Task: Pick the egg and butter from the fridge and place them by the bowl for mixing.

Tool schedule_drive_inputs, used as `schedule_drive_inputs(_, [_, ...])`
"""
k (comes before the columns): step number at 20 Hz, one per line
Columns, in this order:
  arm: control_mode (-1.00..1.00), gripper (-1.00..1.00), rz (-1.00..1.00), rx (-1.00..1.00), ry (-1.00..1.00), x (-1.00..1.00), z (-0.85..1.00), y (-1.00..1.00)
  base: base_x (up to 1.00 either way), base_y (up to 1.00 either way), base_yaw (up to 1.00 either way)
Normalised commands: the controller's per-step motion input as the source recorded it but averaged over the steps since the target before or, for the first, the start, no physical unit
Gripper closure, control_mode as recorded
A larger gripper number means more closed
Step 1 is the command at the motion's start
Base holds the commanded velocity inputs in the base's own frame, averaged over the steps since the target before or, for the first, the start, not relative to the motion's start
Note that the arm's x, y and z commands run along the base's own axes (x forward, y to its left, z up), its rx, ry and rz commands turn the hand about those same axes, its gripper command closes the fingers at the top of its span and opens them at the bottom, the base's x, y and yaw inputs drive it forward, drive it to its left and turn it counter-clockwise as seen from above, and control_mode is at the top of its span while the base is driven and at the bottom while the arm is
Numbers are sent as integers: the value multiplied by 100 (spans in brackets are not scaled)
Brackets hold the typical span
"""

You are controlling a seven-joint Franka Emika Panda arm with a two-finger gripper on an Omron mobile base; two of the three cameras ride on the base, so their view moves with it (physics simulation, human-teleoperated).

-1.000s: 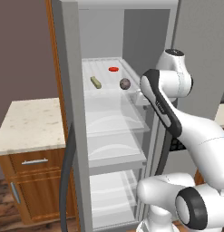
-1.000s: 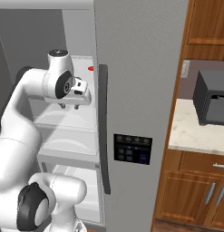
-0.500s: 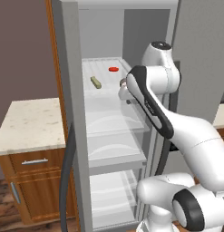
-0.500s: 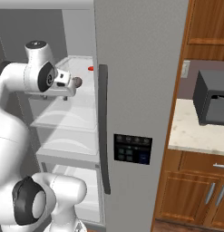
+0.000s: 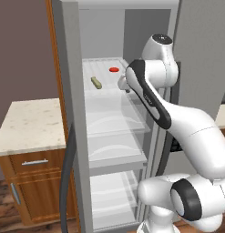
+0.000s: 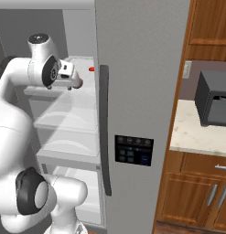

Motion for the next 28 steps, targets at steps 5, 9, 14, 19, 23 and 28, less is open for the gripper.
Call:
schedule_drive_inputs(5, [-100, -100, 7, 0, 0, 46, 0, -8, 0, 0, 0])
schedule_drive_inputs(9, [-100, -100, 4, 0, 0, 44, -2, -12, 0, 0, 0])
schedule_drive_inputs(14, [-100, -100, 2, 0, 0, 37, -9, -2, 0, 0, 0])
schedule_drive_inputs(19, [-100, -100, 0, 0, 0, 27, -16, 0, 0, 0, 0])
schedule_drive_inputs(23, [-100, -100, 0, -1, 0, 26, -21, 0, 0, 0, 0])
schedule_drive_inputs(28, [-100, -100, 0, 0, -3, 31, -12, 0, 0, 0, 0])
